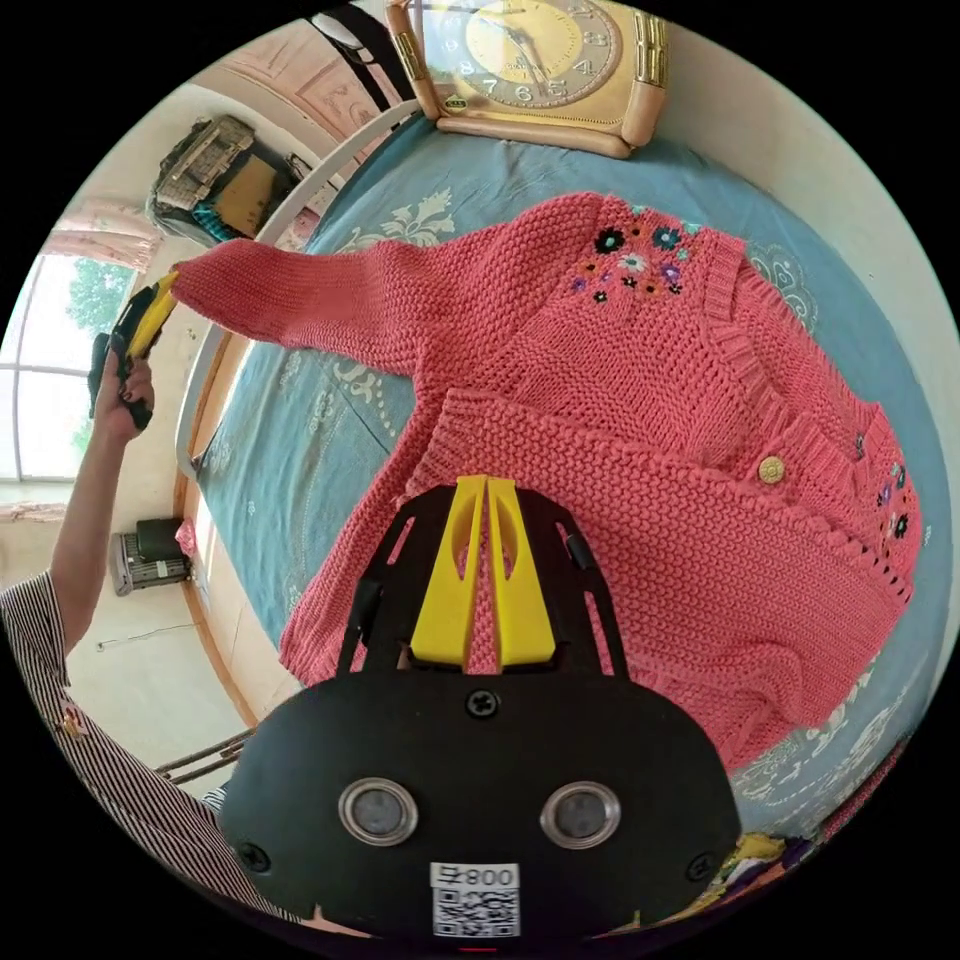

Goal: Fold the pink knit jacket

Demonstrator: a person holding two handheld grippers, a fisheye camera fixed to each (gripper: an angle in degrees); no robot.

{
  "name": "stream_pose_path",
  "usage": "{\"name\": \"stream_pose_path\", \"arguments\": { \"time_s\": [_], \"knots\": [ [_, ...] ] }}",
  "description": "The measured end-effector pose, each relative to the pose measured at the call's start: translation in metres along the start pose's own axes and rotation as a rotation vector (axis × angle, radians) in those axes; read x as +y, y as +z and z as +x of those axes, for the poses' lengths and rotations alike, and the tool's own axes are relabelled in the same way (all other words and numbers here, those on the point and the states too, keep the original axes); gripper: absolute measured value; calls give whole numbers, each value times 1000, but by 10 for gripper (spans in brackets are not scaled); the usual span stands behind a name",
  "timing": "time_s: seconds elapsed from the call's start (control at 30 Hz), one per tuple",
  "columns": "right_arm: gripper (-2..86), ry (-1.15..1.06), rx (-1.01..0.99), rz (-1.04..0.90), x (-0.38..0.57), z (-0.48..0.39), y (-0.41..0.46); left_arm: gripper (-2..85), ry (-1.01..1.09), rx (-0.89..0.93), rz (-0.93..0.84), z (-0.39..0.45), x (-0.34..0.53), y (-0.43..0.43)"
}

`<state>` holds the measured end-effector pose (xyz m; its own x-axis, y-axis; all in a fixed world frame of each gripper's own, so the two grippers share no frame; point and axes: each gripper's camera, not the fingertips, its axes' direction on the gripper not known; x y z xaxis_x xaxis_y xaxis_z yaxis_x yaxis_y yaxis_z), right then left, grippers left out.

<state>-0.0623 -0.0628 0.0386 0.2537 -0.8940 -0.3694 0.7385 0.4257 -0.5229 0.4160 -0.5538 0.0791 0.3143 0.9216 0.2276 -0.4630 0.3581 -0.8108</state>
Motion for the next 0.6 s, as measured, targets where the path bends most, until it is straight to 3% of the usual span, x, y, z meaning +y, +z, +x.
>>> {"name": "stream_pose_path", "arguments": {
  "time_s": [0.1, 0.17, 0.23, 0.4, 0.6],
  "knots": [
    [39, 23, -223, 141, 14, 15, -33, 37, 131, 59, -78, 48, 29, 31],
    [68, 28, -474, 194, 12, 26, -45, 36, 218, 71, -160, 80, 59, 66],
    [77, -10, -576, 205, 3, 28, -50, 35, 268, 56, -231, 100, 84, 96],
    [100, -4, -574, 219, -13, 48, -46, 34, 366, 3, -392, 135, 151, 169],
    [106, 220, -828, 145, 24, 118, 12, 33, 506, -140, -480, 164, 210, 215]
  ]
}}
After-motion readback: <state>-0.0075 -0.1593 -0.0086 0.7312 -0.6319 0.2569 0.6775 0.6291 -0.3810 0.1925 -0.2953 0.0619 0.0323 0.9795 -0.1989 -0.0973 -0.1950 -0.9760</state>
